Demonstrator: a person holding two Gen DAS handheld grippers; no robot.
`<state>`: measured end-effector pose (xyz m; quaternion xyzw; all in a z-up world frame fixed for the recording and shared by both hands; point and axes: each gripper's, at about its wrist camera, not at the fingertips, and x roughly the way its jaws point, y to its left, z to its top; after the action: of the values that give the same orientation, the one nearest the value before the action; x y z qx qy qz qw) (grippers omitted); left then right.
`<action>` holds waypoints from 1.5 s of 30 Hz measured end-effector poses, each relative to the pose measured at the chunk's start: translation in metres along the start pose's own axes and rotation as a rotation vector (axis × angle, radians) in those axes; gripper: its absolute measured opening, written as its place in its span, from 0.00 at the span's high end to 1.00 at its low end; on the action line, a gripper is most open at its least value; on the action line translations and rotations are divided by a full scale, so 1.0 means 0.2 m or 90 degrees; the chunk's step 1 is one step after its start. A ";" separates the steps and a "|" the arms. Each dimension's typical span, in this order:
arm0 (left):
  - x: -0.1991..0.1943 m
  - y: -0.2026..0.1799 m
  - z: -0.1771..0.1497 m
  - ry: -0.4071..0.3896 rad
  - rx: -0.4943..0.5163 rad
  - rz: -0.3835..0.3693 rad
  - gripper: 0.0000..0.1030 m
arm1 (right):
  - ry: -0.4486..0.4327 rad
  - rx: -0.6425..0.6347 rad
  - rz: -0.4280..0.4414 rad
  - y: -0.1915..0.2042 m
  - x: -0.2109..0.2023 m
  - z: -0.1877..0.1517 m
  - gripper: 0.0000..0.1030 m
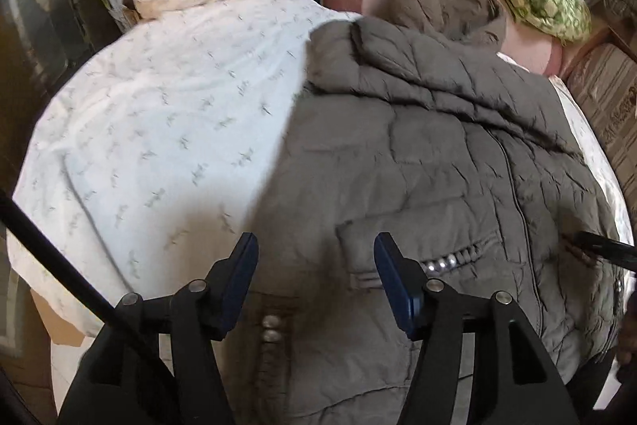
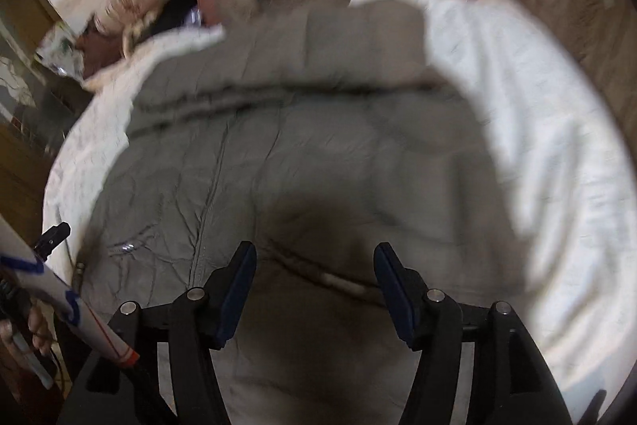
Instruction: Fold large clothes
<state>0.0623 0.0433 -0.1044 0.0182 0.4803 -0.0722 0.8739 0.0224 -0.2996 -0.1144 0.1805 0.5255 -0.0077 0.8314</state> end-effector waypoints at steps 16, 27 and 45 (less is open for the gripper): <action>0.40 -0.06 0.44 -0.017 -0.033 -0.035 0.37 | -0.002 -0.023 0.015 0.28 0.05 0.50 0.31; 0.51 -0.02 0.42 -0.023 0.030 -0.061 0.36 | -0.114 0.068 -0.005 0.63 0.30 1.65 0.26; 0.60 0.02 0.46 0.013 0.010 -0.084 0.27 | -0.113 0.092 -0.094 0.81 0.87 2.42 0.91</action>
<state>0.2041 0.0241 -0.1567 -0.0058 0.4888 -0.1333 0.8621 0.5542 -0.2672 -0.0351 0.1993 0.4600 -0.1225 0.8565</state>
